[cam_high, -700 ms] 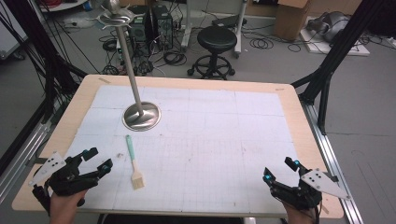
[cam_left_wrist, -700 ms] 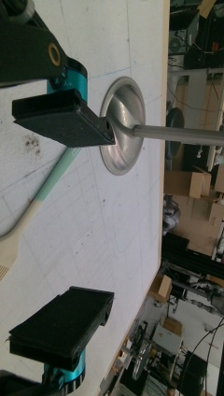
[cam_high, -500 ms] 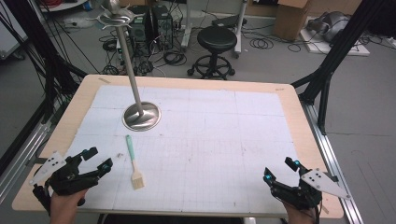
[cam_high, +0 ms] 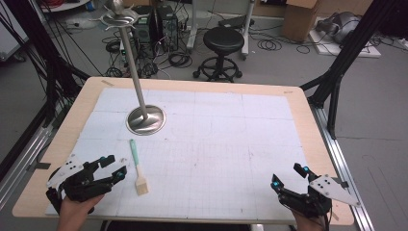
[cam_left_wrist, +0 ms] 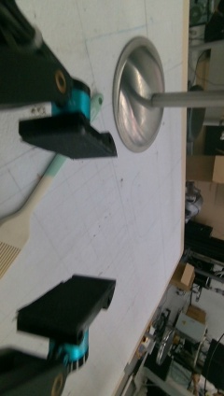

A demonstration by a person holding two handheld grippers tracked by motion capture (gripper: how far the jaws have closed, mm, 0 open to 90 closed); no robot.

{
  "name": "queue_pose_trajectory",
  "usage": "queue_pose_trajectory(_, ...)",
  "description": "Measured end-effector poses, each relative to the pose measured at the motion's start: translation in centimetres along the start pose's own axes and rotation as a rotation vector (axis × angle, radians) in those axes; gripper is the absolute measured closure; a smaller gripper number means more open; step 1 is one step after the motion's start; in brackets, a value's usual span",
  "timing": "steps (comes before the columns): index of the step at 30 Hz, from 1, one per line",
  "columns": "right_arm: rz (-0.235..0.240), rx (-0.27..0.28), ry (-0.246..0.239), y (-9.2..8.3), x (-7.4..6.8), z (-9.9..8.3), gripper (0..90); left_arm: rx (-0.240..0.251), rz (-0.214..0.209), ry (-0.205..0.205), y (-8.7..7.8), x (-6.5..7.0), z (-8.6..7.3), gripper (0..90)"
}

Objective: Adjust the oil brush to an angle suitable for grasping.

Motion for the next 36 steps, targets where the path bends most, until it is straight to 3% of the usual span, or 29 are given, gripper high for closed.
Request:
queue_pose_trajectory(2, 0.005, 0.001, 0.004, 0.1, -0.1, 0.0, 16.2, -0.018, -0.004, -0.006, 0.1, 0.0, -0.2, 48.8)
queue_pose_trajectory(3, 0.005, -0.006, -0.001, 0.2, -0.1, -0.1, 16.3, -0.061, 0.010, -0.017, 0.6, 0.0, -0.7, 54.7)
queue_pose_trajectory(4, 0.005, -0.006, -0.001, 0.2, -0.1, -0.1, 16.3, -0.061, 0.010, -0.017, 0.6, 0.0, -0.7, 59.2)
queue_pose_trajectory(5, 0.006, -0.017, 0.001, 0.3, -0.1, -0.3, 16.3, -0.097, 0.013, -0.006, 1.2, 0.3, -1.2, 65.4)
queue_pose_trajectory(6, 0.008, -0.020, 0.003, 0.4, -0.1, -0.4, 16.3, -0.097, 0.013, -0.006, 1.2, 0.3, -1.2, 68.3)
queue_pose_trajectory(7, 0.008, -0.022, 0.015, 0.5, -0.1, -0.5, 16.3, -0.119, 0.002, 0.024, 1.7, 0.8, -1.6, 73.3)
queue_pose_trajectory(12, 0.011, -0.031, 0.016, 0.6, -0.1, -0.6, 16.4, -0.104, 0.006, 0.072, 3.2, 2.3, -1.8, 87.1)
queue_pose_trajectory(18, 0.016, -0.035, 0.004, 0.6, -0.3, -0.6, 16.5, -0.132, 0.012, 0.080, 4.8, 3.7, -2.5, 89.5)
queue_pose_trajectory(20, 0.016, -0.037, 0.003, 0.6, -0.3, -0.7, 16.4, -0.184, 0.026, 0.098, 5.2, 4.3, -3.3, 89.5)
queue_pose_trajectory(27, 0.015, -0.040, 0.002, 0.6, -0.3, -0.7, 16.6, -0.294, 0.056, 0.121, 6.1, 4.3, -5.3, 89.3)
queue_pose_trajectory(36, 0.011, -0.043, 0.007, 0.7, -0.3, -0.8, 16.7, -0.344, 0.093, 0.116, 6.5, 3.9, -6.1, 88.9)
Point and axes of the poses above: each handheld gripper's, and its own axes: y roughly forward along the jaws, z roughly out of its top, x roughly to its right, the point moved 10 cm from there along y, roughly forward along the jaws, and after that the axes turned 11 degrees about z, right-handed, at the moved point
